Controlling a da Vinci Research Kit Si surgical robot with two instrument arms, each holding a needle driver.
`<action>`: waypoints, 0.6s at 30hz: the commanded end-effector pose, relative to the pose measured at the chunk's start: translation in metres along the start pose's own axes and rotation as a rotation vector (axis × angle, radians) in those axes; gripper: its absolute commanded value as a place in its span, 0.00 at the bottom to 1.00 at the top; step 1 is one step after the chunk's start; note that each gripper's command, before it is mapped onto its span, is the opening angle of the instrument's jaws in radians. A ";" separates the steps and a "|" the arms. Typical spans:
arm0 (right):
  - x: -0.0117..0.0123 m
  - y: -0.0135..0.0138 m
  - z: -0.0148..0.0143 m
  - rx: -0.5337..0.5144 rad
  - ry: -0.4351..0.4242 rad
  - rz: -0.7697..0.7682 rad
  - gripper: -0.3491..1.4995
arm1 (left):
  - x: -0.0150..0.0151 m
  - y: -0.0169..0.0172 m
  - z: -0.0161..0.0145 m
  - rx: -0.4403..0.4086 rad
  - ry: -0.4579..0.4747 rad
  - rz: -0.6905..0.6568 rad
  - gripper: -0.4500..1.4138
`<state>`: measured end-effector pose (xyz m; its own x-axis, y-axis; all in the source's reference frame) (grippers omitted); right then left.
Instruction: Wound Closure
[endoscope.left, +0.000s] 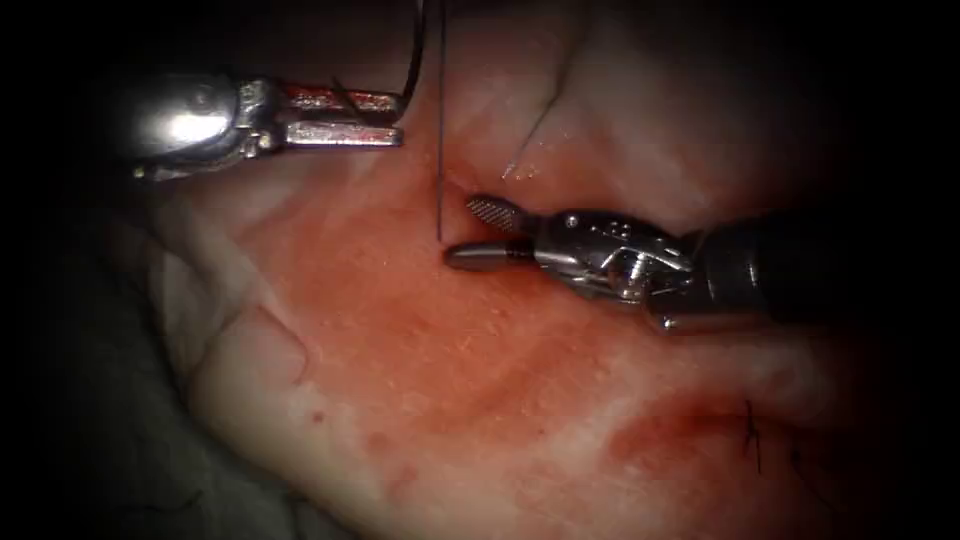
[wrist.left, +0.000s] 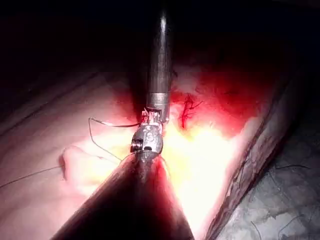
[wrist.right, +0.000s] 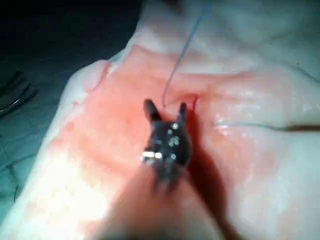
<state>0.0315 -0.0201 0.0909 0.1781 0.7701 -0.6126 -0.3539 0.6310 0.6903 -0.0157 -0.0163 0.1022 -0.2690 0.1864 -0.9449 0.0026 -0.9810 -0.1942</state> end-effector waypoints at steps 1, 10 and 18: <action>-0.0010 -0.0005 0.0019 0.008 0.001 -0.005 0.61 | -0.0006 0.0002 0.0001 -0.004 0.003 -0.003 0.00; -0.0032 -0.0004 0.0039 0.004 -0.019 -0.028 0.48 | -0.0001 0.0001 -0.0007 -0.011 0.006 -0.007 0.00; -0.0031 -0.0025 -0.0003 0.038 -0.069 -0.040 0.00 | -0.0013 0.0006 -0.0008 -0.013 0.005 -0.007 0.00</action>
<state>0.0310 -0.0233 0.0907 0.2563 0.7449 -0.6160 -0.3117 0.6670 0.6768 -0.0139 -0.0172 0.1028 -0.2659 0.1919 -0.9447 0.0151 -0.9790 -0.2032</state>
